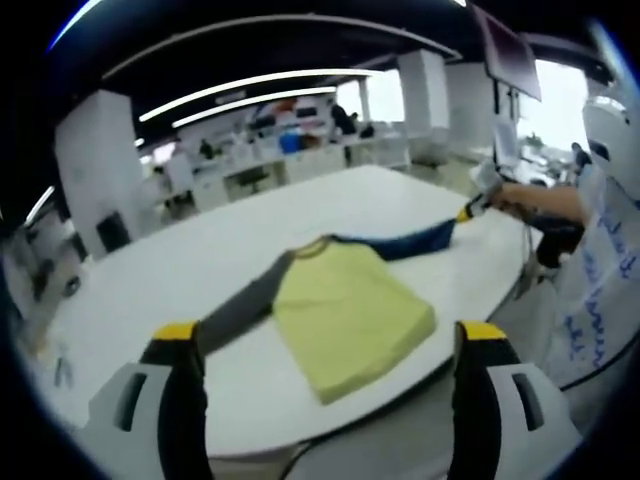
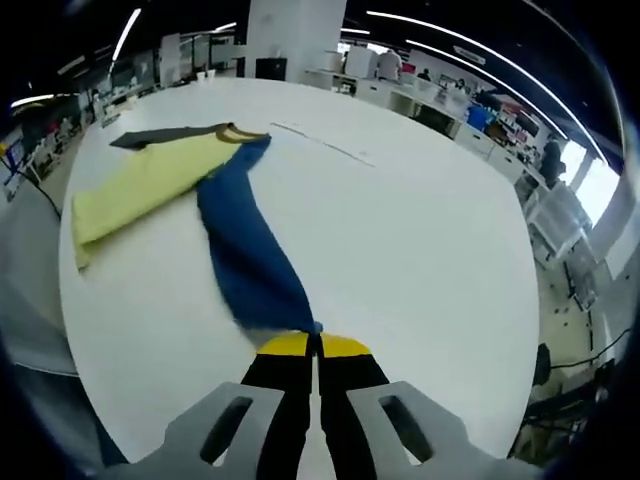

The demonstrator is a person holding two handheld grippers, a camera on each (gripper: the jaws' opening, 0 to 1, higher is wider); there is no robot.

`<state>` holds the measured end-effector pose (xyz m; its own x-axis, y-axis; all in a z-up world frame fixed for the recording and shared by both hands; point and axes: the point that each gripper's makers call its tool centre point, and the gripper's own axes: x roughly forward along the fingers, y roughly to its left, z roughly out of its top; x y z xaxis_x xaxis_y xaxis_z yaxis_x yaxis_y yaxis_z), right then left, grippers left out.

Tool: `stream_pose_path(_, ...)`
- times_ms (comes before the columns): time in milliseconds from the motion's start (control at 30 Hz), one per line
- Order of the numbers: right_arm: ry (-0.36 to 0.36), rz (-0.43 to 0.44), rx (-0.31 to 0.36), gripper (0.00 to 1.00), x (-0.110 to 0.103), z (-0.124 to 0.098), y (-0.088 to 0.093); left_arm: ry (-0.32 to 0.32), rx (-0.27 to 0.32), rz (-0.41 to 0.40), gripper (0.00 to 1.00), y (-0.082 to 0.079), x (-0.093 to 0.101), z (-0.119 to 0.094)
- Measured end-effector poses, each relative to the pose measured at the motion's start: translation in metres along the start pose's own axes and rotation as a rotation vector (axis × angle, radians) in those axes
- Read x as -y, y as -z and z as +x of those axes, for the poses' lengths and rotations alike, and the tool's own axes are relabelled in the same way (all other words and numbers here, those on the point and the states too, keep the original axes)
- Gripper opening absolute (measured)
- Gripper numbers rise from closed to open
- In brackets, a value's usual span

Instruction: Fold the garment on the visible template until the final outline fits inside the template.

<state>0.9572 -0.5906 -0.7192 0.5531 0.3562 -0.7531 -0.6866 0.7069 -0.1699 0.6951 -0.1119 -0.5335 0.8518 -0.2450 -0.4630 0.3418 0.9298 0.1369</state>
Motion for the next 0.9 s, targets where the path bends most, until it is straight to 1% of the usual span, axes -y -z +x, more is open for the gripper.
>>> stream_pose_path(133,0.02,0.022,-0.007,0.02,0.008,0.001,0.003,-0.003,-0.004,-0.014,0.99,0.004,-0.001,-0.001)
stream_pose_path(200,0.032,0.024,-0.031,0.02,0.014,0.003,0.009,-0.003,-0.008,-0.013,0.99,0.005,-0.001,-0.001)
stream_pose_path(300,0.05,0.032,-0.047,0.02,0.021,0.003,0.014,-0.005,-0.004,-0.015,0.99,0.005,-0.001,-0.001)
stream_pose_path(433,0.075,0.033,-0.081,0.02,0.031,0.007,0.023,-0.007,-0.03,-0.02,0.97,0.011,-0.002,-0.002)
stream_pose_path(567,0.078,0.067,-0.09,0.02,0.037,0.012,0.026,-0.006,-0.029,-0.028,0.97,0.012,-0.001,-0.002)
stream_pose_path(667,0.097,0.066,-0.112,0.02,0.044,0.015,0.029,-0.011,-0.033,-0.029,0.97,0.013,-0.002,-0.003)
stream_pose_path(767,0.101,0.073,-0.125,0.02,0.047,0.018,0.031,-0.011,-0.03,-0.028,0.96,0.011,-0.001,-0.004)
stream_pose_path(900,0.109,0.043,-0.159,0.02,0.05,0.023,0.035,-0.01,-0.037,-0.027,0.95,0.012,0.001,-0.003)
